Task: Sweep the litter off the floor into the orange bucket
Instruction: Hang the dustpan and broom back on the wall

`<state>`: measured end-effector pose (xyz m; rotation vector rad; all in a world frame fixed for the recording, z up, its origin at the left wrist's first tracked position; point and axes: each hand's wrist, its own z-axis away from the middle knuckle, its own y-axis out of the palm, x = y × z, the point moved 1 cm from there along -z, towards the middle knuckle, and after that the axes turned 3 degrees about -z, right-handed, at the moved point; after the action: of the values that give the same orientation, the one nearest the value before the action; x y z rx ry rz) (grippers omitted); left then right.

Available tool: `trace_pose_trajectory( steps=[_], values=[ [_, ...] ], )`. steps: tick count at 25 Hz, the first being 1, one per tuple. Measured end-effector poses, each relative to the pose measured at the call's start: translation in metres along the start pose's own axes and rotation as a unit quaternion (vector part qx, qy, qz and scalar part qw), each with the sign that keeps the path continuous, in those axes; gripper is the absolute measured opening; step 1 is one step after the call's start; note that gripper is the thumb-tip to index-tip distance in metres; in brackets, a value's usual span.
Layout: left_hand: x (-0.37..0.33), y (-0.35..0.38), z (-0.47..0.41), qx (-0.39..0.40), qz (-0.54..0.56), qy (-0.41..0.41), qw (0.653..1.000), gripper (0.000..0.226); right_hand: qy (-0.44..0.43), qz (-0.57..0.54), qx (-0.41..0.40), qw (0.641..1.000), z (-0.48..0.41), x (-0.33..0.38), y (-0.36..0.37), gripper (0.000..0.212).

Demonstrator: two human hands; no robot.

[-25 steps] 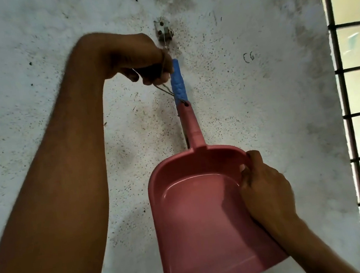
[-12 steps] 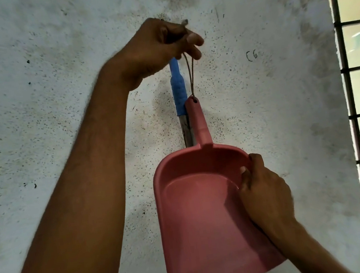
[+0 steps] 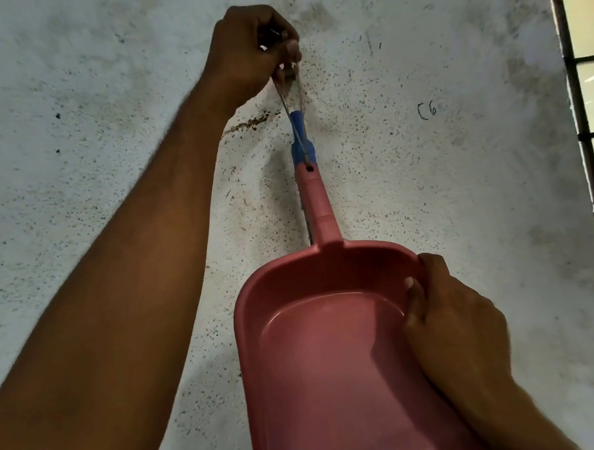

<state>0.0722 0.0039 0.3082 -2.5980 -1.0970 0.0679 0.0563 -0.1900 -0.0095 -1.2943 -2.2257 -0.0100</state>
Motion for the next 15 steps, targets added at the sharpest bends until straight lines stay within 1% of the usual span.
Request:
trace_pose_trajectory(
  steps=[2, 3, 7, 10, 12, 15],
  values=[
    [0.003, 0.003, -0.009, 0.009, -0.001, -0.007, 1.000, 0.016, 0.002, -0.002, -0.003, 1.000, -0.003, 0.002, -0.001, 0.017],
    [0.004, 0.004, -0.011, 0.012, 0.004, -0.023, 1.000, 0.017, 0.002, -0.003, -0.004, 1.000, -0.004, 0.003, -0.001, 0.017],
    [0.008, 0.002, -0.018, 0.033, 0.056, -0.135, 0.989, 0.023, -0.006, -0.010, -0.007, 1.000, -0.005, 0.004, 0.004, 0.015],
    [0.007, 0.001, -0.023, 0.039, 0.119, -0.230, 0.965, 0.017, -0.013, -0.017, -0.011, 1.000, -0.003, 0.005, 0.008, 0.016],
    [0.007, 0.003, -0.023, 0.029, 0.159, -0.286, 0.945, 0.012, -0.011, -0.022, -0.017, 1.000, -0.002, 0.007, 0.009, 0.015],
    [0.008, 0.010, -0.009, -0.022, 0.207, -0.320, 0.924, 0.005, -0.010, -0.019, -0.005, 1.000, 0.002, 0.003, 0.011, 0.015]
  ],
)
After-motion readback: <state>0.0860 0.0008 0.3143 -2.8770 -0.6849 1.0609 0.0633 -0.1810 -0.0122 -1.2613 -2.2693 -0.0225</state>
